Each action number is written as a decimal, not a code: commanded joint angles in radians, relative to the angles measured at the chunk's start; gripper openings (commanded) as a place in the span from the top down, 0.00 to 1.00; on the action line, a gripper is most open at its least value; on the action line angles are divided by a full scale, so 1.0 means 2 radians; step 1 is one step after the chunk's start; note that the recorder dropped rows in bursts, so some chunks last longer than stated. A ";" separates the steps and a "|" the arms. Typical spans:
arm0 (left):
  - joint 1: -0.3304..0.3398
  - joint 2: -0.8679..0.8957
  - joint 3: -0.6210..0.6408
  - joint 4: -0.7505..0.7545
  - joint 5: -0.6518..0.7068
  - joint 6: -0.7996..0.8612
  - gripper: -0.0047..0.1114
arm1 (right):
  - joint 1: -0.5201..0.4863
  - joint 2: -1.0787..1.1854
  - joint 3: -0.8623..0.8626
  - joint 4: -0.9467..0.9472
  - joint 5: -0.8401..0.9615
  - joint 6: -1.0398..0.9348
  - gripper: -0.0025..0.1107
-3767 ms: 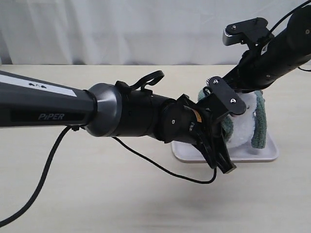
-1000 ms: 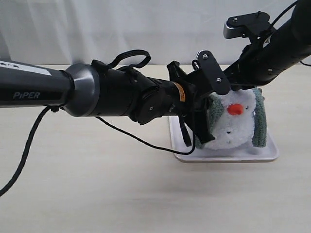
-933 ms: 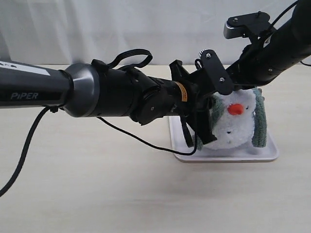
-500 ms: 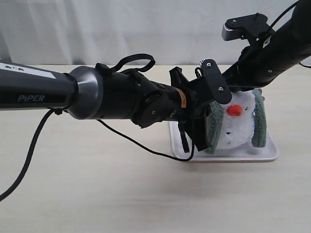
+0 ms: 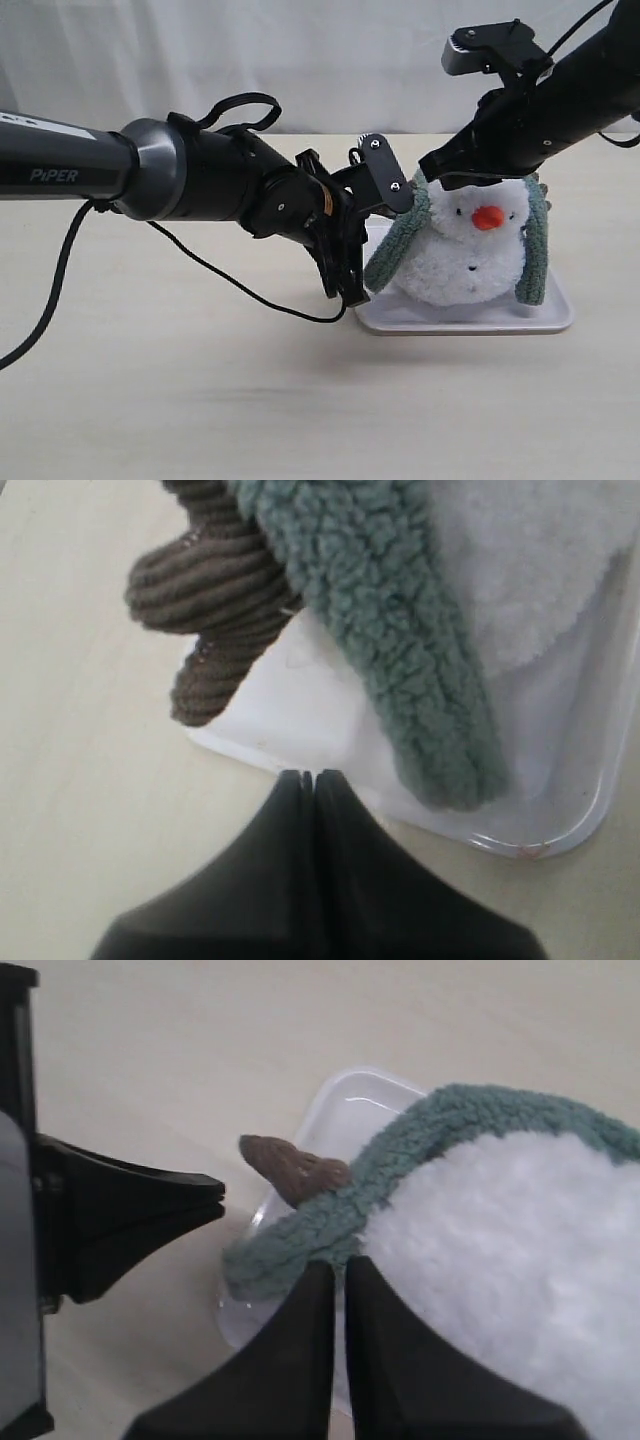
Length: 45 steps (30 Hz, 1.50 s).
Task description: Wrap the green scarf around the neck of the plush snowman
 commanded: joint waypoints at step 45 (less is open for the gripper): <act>0.024 -0.040 0.025 -0.038 -0.032 -0.055 0.96 | 0.046 -0.024 0.031 -0.119 -0.049 0.064 0.94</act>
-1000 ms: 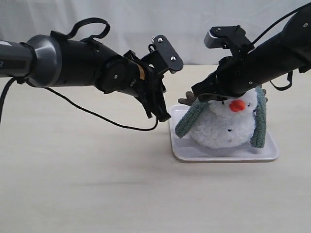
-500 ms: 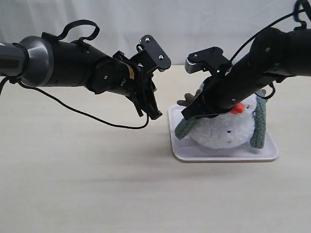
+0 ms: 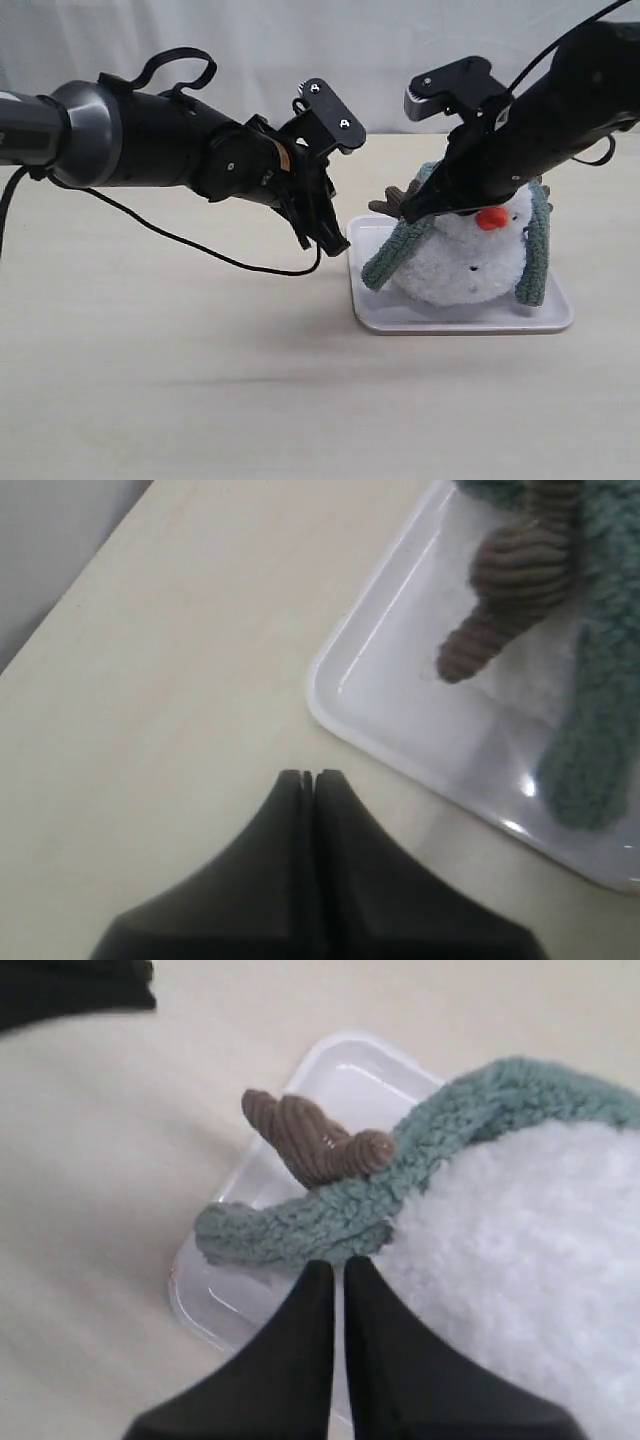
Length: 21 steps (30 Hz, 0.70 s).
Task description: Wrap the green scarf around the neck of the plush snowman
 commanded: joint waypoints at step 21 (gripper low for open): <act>-0.013 -0.118 0.182 -0.094 -0.368 -0.021 0.96 | -0.106 -0.056 0.002 -0.011 -0.023 0.066 0.75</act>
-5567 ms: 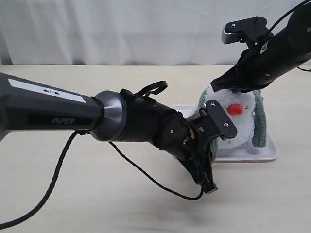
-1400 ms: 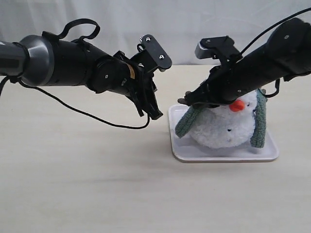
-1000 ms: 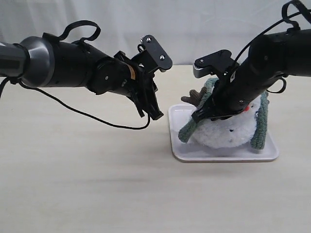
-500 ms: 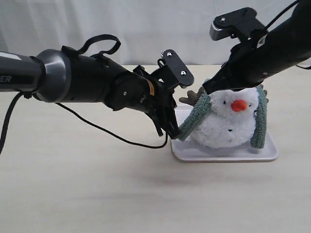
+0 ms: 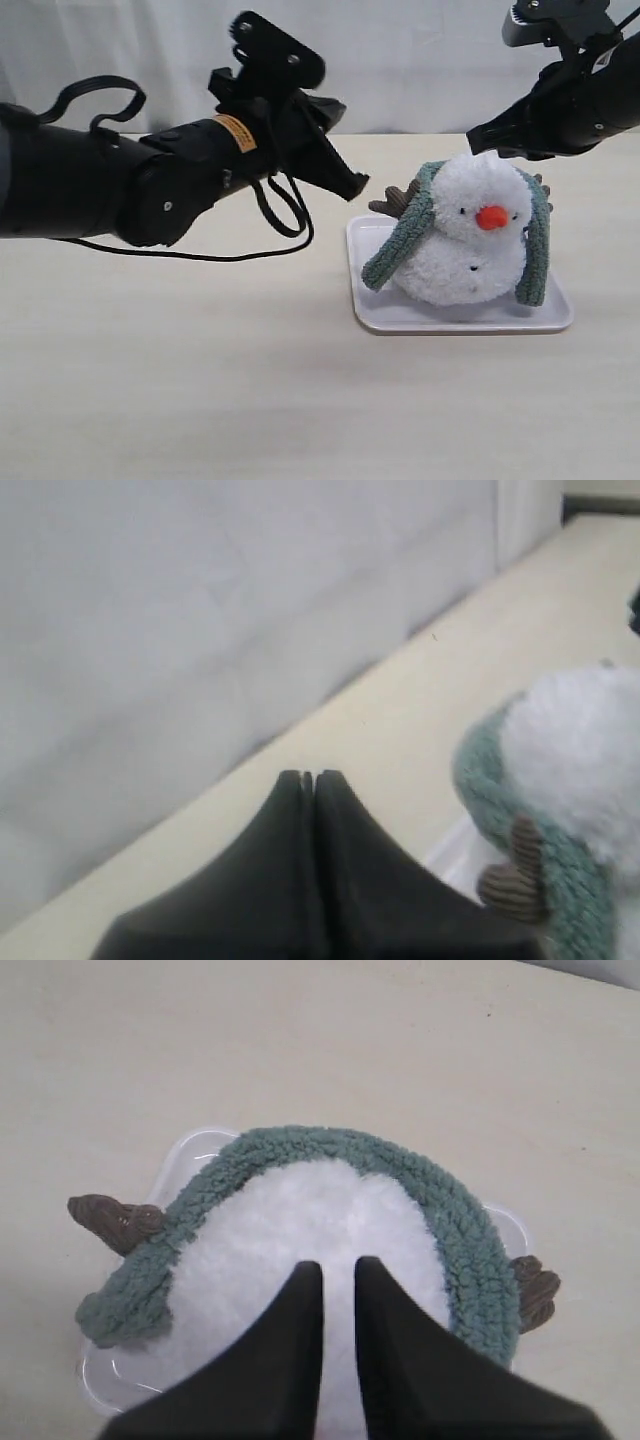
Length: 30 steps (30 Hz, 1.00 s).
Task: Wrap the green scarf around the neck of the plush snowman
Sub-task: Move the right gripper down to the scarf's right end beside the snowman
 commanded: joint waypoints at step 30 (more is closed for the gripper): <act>0.002 -0.001 0.089 0.262 -0.046 -0.147 0.96 | -0.091 0.084 0.081 0.058 -0.071 -0.247 0.54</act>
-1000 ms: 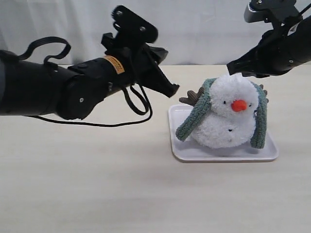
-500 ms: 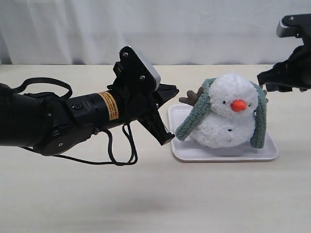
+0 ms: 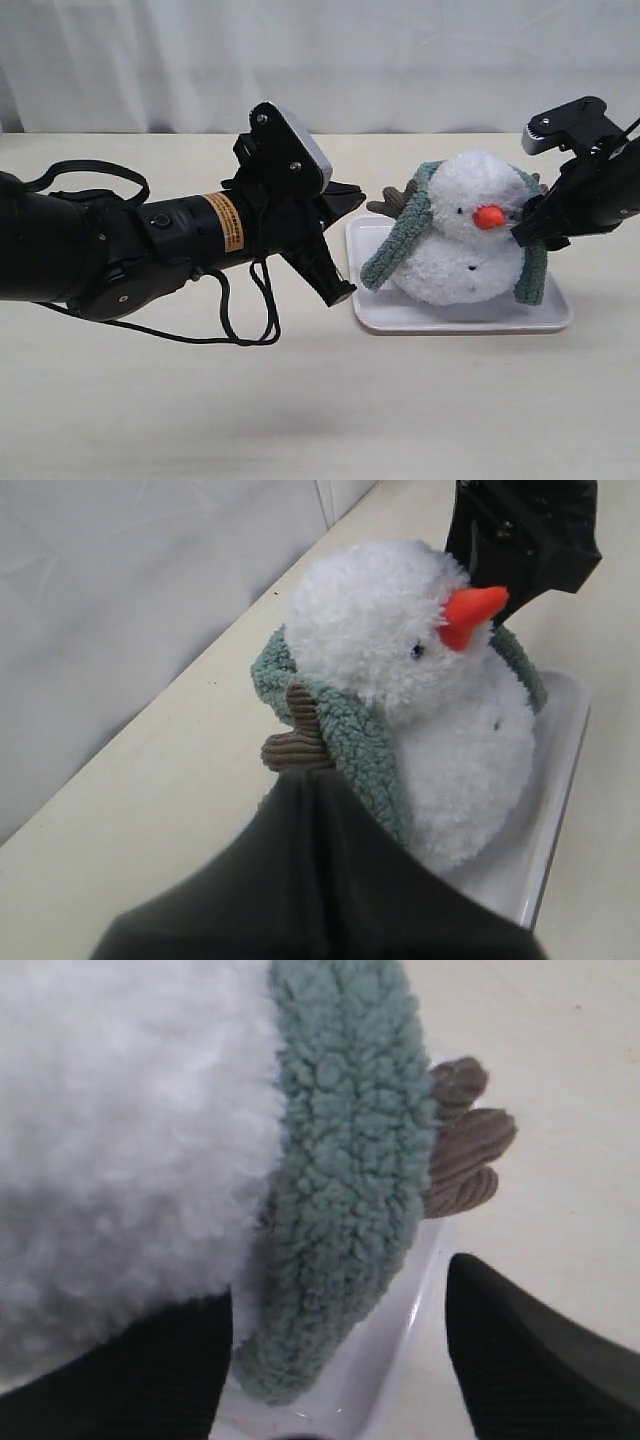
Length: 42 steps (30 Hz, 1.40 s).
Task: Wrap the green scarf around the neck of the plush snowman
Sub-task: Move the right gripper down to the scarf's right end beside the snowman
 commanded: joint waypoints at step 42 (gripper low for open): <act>-0.002 0.075 0.000 0.024 -0.086 -0.026 0.96 | 0.057 -0.002 0.027 0.008 0.074 -0.070 0.94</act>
